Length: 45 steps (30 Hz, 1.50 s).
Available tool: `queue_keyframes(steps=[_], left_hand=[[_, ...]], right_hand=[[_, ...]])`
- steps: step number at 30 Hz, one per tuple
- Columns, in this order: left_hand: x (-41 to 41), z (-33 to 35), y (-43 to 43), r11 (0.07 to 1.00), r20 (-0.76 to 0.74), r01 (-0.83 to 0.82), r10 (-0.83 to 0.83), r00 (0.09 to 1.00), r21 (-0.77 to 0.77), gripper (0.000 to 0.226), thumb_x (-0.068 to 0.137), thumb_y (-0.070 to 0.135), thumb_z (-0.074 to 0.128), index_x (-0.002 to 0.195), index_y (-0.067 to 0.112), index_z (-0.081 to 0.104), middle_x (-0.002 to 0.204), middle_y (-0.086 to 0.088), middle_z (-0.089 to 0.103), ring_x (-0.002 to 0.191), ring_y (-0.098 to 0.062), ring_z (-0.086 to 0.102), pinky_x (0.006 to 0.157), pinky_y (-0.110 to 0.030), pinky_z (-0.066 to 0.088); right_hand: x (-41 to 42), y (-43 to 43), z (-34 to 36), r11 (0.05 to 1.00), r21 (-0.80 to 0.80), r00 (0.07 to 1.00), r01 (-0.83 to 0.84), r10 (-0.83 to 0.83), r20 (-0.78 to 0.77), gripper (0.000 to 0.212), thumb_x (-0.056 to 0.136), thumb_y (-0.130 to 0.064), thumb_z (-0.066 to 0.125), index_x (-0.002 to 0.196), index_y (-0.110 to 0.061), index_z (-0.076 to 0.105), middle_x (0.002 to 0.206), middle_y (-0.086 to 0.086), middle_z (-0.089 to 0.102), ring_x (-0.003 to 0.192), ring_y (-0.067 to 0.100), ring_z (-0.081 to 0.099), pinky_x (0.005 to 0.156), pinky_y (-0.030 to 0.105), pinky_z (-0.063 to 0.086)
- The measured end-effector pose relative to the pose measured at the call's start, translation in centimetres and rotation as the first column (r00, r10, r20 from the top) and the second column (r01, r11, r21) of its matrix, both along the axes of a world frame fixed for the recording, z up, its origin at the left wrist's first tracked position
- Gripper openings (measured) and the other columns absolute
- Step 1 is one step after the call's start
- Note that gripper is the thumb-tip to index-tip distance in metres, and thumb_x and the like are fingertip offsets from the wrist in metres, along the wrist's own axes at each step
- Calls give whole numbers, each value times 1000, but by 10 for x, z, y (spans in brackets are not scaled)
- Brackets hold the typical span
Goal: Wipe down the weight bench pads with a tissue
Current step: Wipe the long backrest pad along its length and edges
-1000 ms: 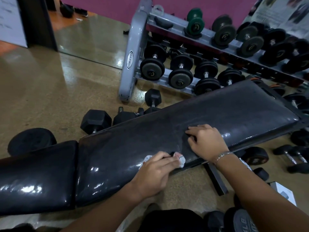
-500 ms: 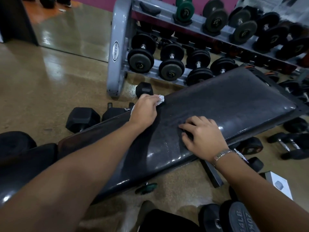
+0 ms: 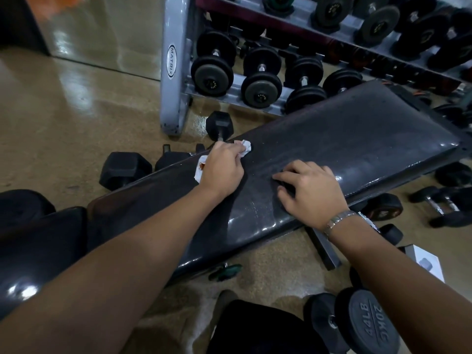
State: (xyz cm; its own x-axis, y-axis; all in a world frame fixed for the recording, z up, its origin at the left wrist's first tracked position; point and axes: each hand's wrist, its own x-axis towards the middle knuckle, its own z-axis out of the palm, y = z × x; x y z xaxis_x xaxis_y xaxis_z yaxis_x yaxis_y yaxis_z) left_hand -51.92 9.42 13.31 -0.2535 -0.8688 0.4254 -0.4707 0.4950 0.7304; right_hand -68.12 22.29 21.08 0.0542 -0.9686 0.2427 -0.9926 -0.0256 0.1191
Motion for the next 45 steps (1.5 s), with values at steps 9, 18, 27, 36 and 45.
queue_keyframes(steps=[9,18,27,36,45], left_hand=[[9,-12,59,996,36,52,-49,998,-77,28,97,2,49,111,6,73,106,-4,75,97,-26,57,89,-41,49],[14,-20,119,980,87,154,-144,986,-129,44,88,8,43,125,8,68,123,-3,70,113,-21,56,100,-36,49],[17,-37,159,961,96,228,-215,972,-157,46,87,5,50,128,13,67,130,3,67,122,-18,54,104,-37,47],[23,-40,177,928,122,333,-316,941,-164,45,88,5,52,129,15,67,132,5,66,118,-14,54,97,-36,51],[33,-1,152,929,-89,294,-320,943,-224,48,94,-1,54,135,22,62,139,11,61,121,-20,55,95,-46,50]], right_hand=[[2,0,4,998,51,1000,22,-22,9,34,82,-38,53,109,-33,72,107,-7,63,96,22,60,80,39,44],[6,2,12,984,170,999,44,-46,7,40,85,-34,55,123,-33,65,120,-9,59,110,20,55,90,38,42],[7,1,17,973,224,997,53,-63,38,44,85,-32,54,128,-33,62,126,-8,56,114,19,53,95,37,43],[11,4,20,965,254,995,68,-84,55,46,84,-32,54,130,-32,61,128,-8,55,117,19,53,96,34,45],[-4,-5,27,976,217,992,-11,-16,122,51,76,-20,43,118,-31,70,120,-12,63,114,15,56,97,37,45]])
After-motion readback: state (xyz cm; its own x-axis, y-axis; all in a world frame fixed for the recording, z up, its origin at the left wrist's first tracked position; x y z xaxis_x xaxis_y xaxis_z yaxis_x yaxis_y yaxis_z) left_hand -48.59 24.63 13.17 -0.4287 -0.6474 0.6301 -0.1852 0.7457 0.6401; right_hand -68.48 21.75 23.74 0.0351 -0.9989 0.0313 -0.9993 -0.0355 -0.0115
